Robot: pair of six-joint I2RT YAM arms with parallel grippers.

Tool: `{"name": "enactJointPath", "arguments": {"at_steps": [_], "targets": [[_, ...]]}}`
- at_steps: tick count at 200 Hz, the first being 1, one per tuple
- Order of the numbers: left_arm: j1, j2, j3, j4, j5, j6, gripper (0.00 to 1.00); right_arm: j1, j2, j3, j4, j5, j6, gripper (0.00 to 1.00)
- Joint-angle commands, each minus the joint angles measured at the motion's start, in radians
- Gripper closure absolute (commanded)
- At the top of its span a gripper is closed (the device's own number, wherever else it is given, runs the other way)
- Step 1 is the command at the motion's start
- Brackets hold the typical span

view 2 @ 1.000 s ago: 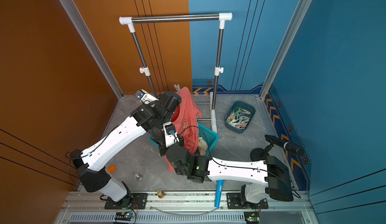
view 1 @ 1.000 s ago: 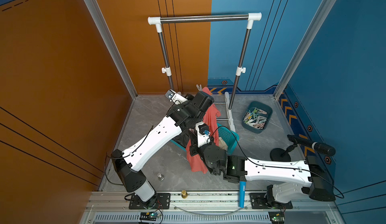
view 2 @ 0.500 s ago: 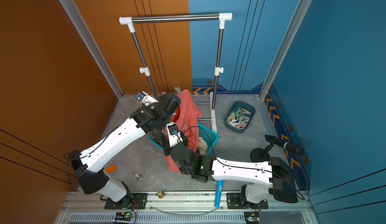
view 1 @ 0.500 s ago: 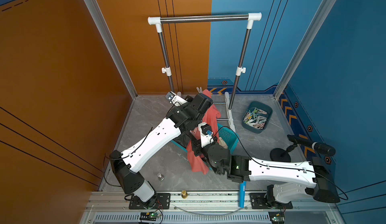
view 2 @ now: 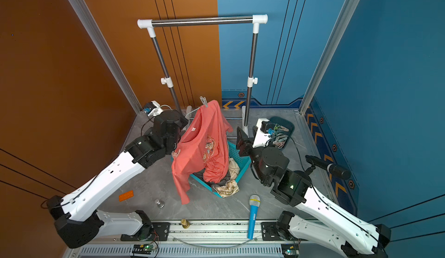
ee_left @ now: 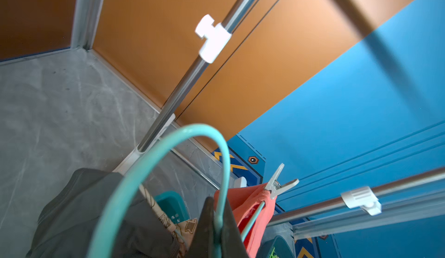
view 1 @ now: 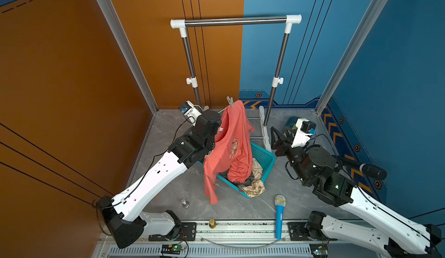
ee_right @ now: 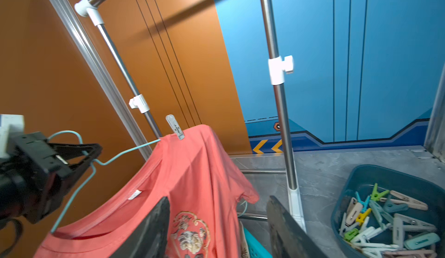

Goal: Use clothespins to secure the t-shirt on both sides of the hanger
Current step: Hang the hanger on the clothesline.

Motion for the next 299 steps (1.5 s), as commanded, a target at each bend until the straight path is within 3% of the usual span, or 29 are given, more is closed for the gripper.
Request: {"name": "enactJointPath", "arguments": {"at_steps": [1, 23, 38, 58, 84, 120, 163, 198, 242, 299], "targets": [[0.039, -0.030, -0.014, 0.233, 0.303, 0.284, 1.00, -0.141, 0.061, 0.097, -0.191, -0.334, -0.005, 0.34], [0.078, -0.023, 0.063, 0.132, 0.491, 0.425, 1.00, -0.317, 0.198, 0.241, -0.343, -0.770, -0.055, 0.32], [0.141, -0.046, 0.041, 0.149, 0.678, 0.433, 1.00, -0.345, 0.291, 0.334, -0.451, -0.896, -0.121, 0.31], [0.219, -0.099, -0.025, 0.199, 0.866, 0.412, 1.00, -0.355, 0.341, 0.401, -0.534, -0.913, -0.204, 0.29], [0.295, -0.155, -0.058, 0.190, 1.024, 0.429, 1.00, -0.394, 0.312, 0.406, -0.530, -1.022, -0.260, 0.26], [0.319, -0.172, -0.035, 0.155, 1.215, 0.489, 1.00, -0.446, 0.305, 0.430, -0.563, -1.180, -0.276, 0.24], [0.319, -0.170, 0.010, 0.064, 1.315, 0.549, 1.00, -0.470, 0.295, 0.457, -0.569, -1.294, -0.267, 0.24], [0.319, -0.163, 0.017, 0.137, 1.352, 0.515, 1.00, -0.459, 0.319, 0.439, -0.502, -1.437, -0.167, 0.33], [0.320, -0.119, 0.089, 0.123, 1.433, 0.511, 1.00, -0.460, 0.229, 0.362, -0.483, -1.398, -0.155, 0.27], [0.321, -0.111, 0.125, 0.135, 1.488, 0.519, 1.00, -0.473, 0.068, 0.382, -0.574, -1.189, -0.138, 0.23]]}}
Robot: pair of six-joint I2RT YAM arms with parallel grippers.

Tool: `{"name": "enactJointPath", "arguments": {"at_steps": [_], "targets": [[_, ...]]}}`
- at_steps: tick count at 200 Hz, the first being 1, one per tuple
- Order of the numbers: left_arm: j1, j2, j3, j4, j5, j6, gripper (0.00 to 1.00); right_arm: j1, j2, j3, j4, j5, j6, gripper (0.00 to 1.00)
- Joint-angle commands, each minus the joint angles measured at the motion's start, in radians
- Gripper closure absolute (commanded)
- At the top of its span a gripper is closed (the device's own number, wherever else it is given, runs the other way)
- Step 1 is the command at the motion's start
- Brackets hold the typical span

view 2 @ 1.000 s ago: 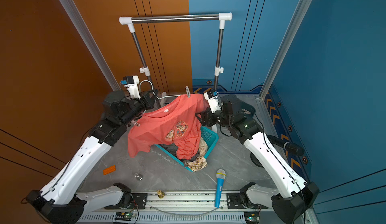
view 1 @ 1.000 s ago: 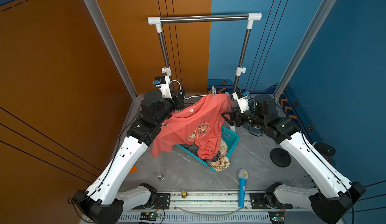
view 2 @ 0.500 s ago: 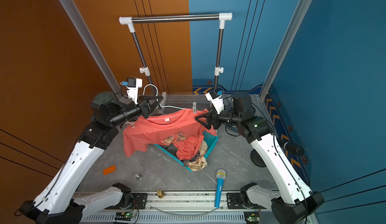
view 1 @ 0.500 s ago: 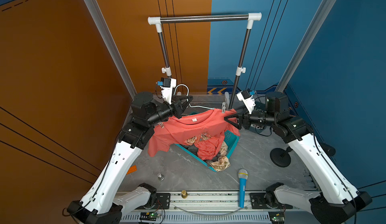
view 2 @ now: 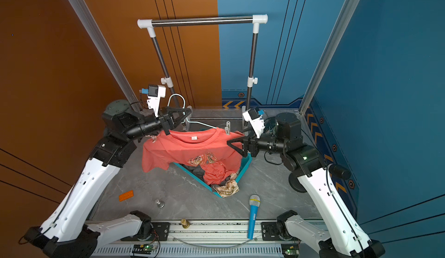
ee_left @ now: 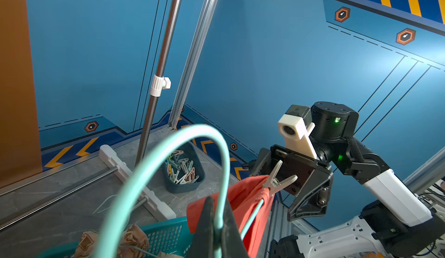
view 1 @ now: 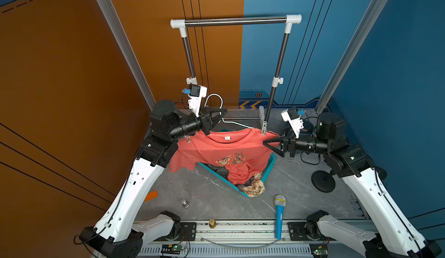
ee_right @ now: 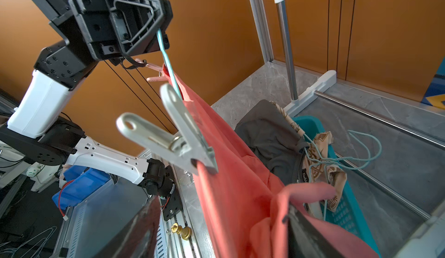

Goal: Use clothespins to secure the t-shirt on both sides of the hanger
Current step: Hang the hanger on the clothesline.

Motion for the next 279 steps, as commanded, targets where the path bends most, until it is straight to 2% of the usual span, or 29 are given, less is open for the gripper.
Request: {"name": "enactJointPath", "arguments": {"at_steps": [1, 22, 39, 72, 102, 136, 243, 270, 279], "targets": [[0.007, 0.002, 0.061, 0.038, 0.071, 0.013, 1.00, -0.007, -0.079, 0.022, -0.059, 0.127, 0.005, 0.23], [0.005, 0.012, 0.082, 0.037, 0.098, 0.015, 1.00, -0.011, -0.179, 0.006, -0.060, 0.250, -0.014, 0.21], [0.002, 0.017, 0.087, 0.042, 0.121, 0.015, 1.00, -0.013, -0.216, -0.003, -0.035, 0.262, -0.015, 0.19], [-0.019, 0.020, 0.103, 0.022, 0.135, 0.038, 1.00, -0.013, -0.141, 0.023, 0.009, 0.155, 0.007, 0.23], [-0.037, 0.018, 0.126, -0.036, 0.135, 0.070, 1.00, -0.001, -0.056, 0.050, 0.012, 0.021, 0.022, 0.31], [-0.039, 0.031, 0.139, -0.043, 0.137, 0.073, 1.00, 0.016, -0.035, 0.040, -0.023, -0.065, 0.003, 0.43], [-0.044, 0.071, 0.182, -0.049, 0.164, 0.068, 1.00, 0.007, -0.064, -0.012, -0.067, -0.160, 0.011, 0.43], [-0.047, 0.074, 0.193, -0.049, 0.174, 0.065, 1.00, 0.035, -0.030, -0.014, -0.058, -0.166, 0.013, 0.49], [-0.048, 0.073, 0.193, -0.049, 0.171, 0.063, 1.00, 0.048, -0.020, -0.015, -0.053, -0.167, 0.012, 0.54]]}}
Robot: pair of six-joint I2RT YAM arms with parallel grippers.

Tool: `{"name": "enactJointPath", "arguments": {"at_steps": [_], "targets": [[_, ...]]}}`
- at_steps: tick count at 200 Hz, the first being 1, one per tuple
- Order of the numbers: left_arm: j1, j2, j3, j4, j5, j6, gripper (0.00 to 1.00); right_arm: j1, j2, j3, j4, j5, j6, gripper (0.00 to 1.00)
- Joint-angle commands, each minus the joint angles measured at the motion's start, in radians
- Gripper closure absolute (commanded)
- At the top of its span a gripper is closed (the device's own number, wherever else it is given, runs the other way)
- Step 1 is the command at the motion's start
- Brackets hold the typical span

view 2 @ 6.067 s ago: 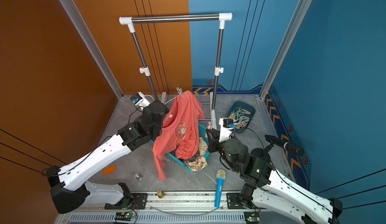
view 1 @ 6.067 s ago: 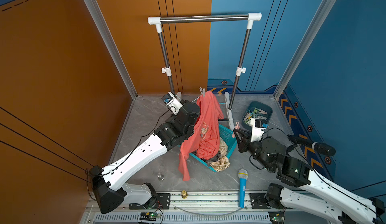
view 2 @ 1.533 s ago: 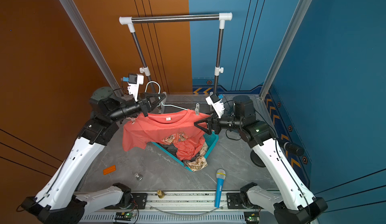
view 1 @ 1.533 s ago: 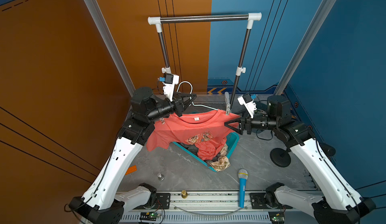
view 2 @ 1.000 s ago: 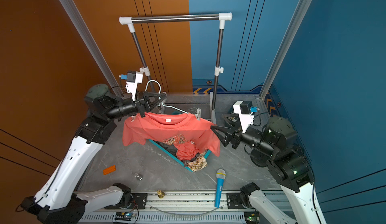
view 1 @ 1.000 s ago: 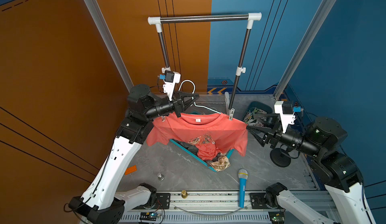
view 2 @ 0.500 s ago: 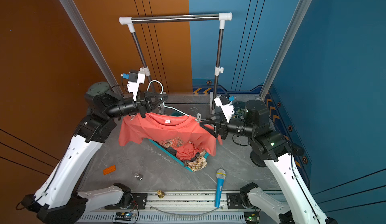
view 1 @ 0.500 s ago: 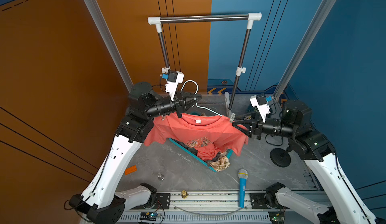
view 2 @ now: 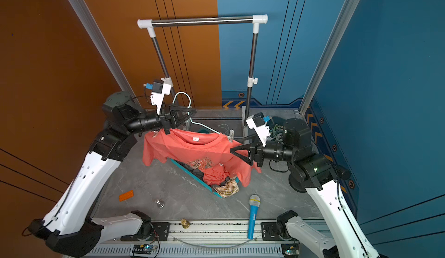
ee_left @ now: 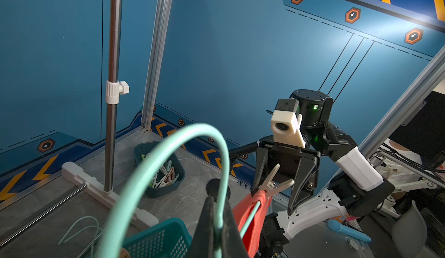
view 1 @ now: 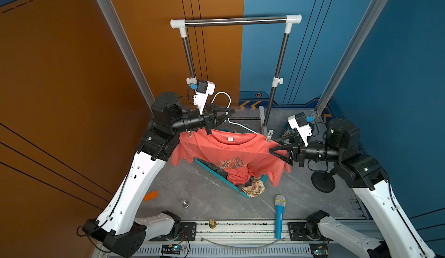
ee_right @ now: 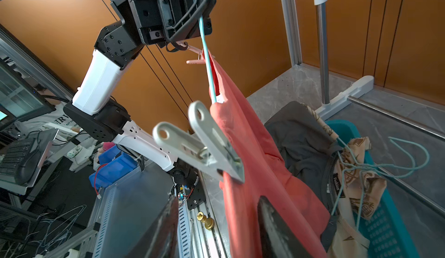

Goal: Use clothespins to secure the t-shirt on both sides of the hanger
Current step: Hang the hanger on the clothesline.

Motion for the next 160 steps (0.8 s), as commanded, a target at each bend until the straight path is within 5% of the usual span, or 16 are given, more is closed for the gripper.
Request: {"name": "enactJointPath", "arguments": {"at_steps": [1, 47, 69, 82, 100, 137, 145, 160], "targets": [[-0.012, -0.005, 0.044, 0.027, 0.034, -0.005, 1.00, 0.028, 0.027, -0.012, -0.011, -0.028, -0.004, 0.55], [-0.014, 0.003, 0.049, 0.031, 0.026, -0.015, 1.00, 0.080, 0.047, -0.013, -0.031, -0.008, -0.035, 0.79], [-0.015, 0.011, 0.055, 0.032, 0.010, -0.031, 1.00, 0.084, 0.039, -0.014, -0.046, -0.003, -0.053, 1.00], [-0.015, 0.011, 0.056, 0.034, -0.006, -0.044, 0.99, 0.082, 0.025, -0.017, -0.031, 0.011, -0.054, 1.00], [-0.015, 0.001, 0.041, 0.044, -0.037, -0.057, 0.78, 0.072, -0.003, -0.035, 0.027, 0.017, -0.028, 1.00], [-0.001, -0.055, -0.030, 0.054, -0.159, -0.050, 0.09, 0.013, -0.033, -0.048, 0.096, -0.027, 0.020, 1.00], [0.012, -0.067, -0.038, 0.046, -0.197, -0.050, 0.00, 0.001, -0.032, -0.050, 0.103, -0.037, 0.029, 1.00], [0.046, -0.087, -0.046, 0.036, -0.259, -0.060, 0.02, -0.015, -0.031, -0.053, 0.108, -0.054, 0.040, 1.00]]}}
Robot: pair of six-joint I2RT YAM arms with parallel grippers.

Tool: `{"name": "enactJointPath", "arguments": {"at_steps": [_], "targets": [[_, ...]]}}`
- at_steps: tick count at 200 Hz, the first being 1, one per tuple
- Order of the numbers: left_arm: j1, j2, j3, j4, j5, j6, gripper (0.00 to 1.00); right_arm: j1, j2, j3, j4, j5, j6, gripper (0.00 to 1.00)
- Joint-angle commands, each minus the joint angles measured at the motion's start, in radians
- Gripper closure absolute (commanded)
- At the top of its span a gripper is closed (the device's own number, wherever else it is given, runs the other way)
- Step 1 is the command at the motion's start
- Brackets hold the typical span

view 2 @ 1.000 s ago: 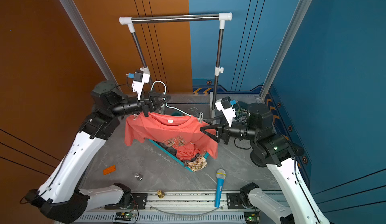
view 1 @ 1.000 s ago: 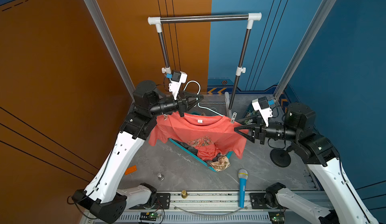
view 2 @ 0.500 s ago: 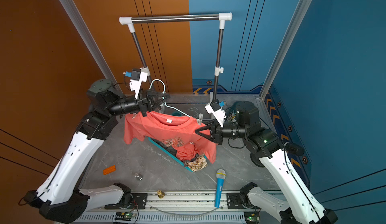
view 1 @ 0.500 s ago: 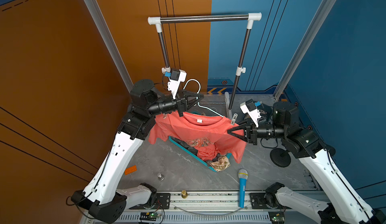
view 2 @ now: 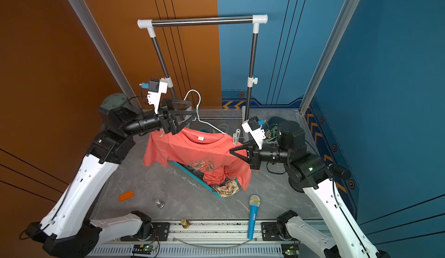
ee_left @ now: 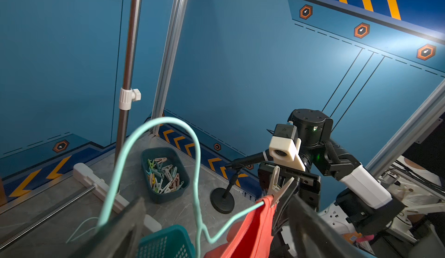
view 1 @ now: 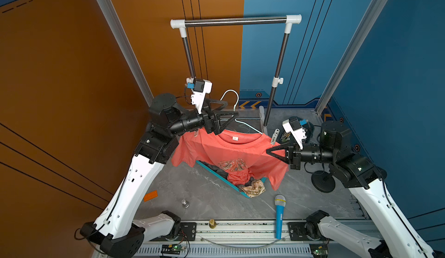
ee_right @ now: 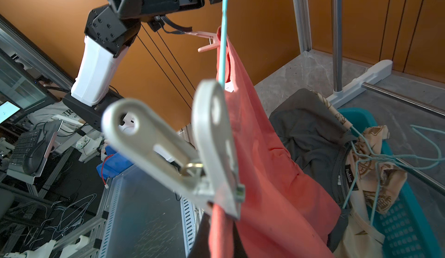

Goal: Use clothespins to secure the t-shirt on both sides of the hanger
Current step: Hang the hanger on the clothesline.

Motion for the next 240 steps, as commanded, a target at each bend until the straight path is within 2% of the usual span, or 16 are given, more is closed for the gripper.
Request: {"name": "enactJointPath", "arguments": {"at_steps": [1, 28, 50, 96, 145, 158, 177, 188, 207, 240], "targets": [[0.046, -0.045, -0.016, 0.009, -0.141, -0.011, 0.02, -0.026, -0.018, -0.004, 0.091, -0.051, 0.035, 1.00], [0.126, -0.094, -0.037, -0.014, -0.245, -0.027, 0.03, -0.039, -0.024, -0.010, 0.093, -0.058, 0.039, 1.00], [0.167, -0.131, -0.077, -0.039, -0.259, -0.033, 0.02, -0.055, -0.036, -0.009, 0.099, -0.058, 0.040, 1.00], [0.167, -0.161, -0.149, -0.154, -0.235, 0.009, 0.02, -0.083, -0.036, 0.015, 0.103, -0.087, 0.043, 1.00], [0.169, -0.145, -0.190, -0.097, -0.179, -0.012, 0.00, -0.091, -0.047, 0.019, 0.104, -0.099, 0.048, 1.00], [0.169, -0.129, -0.186, -0.078, -0.160, -0.025, 0.04, -0.091, -0.050, 0.019, 0.104, -0.099, 0.049, 1.00], [0.169, -0.117, -0.172, -0.068, -0.151, -0.038, 0.03, -0.091, -0.052, 0.018, 0.102, -0.089, 0.049, 1.00], [0.169, -0.118, -0.164, -0.070, -0.156, -0.039, 0.00, -0.093, -0.051, 0.019, 0.093, -0.061, 0.046, 1.00], [0.169, -0.138, -0.147, -0.079, -0.194, -0.032, 0.02, -0.093, -0.042, 0.042, 0.051, 0.032, 0.020, 1.00], [0.181, -0.197, -0.115, -0.122, -0.321, -0.006, 0.02, -0.092, -0.008, 0.111, 0.029, 0.258, -0.008, 1.00]]}}
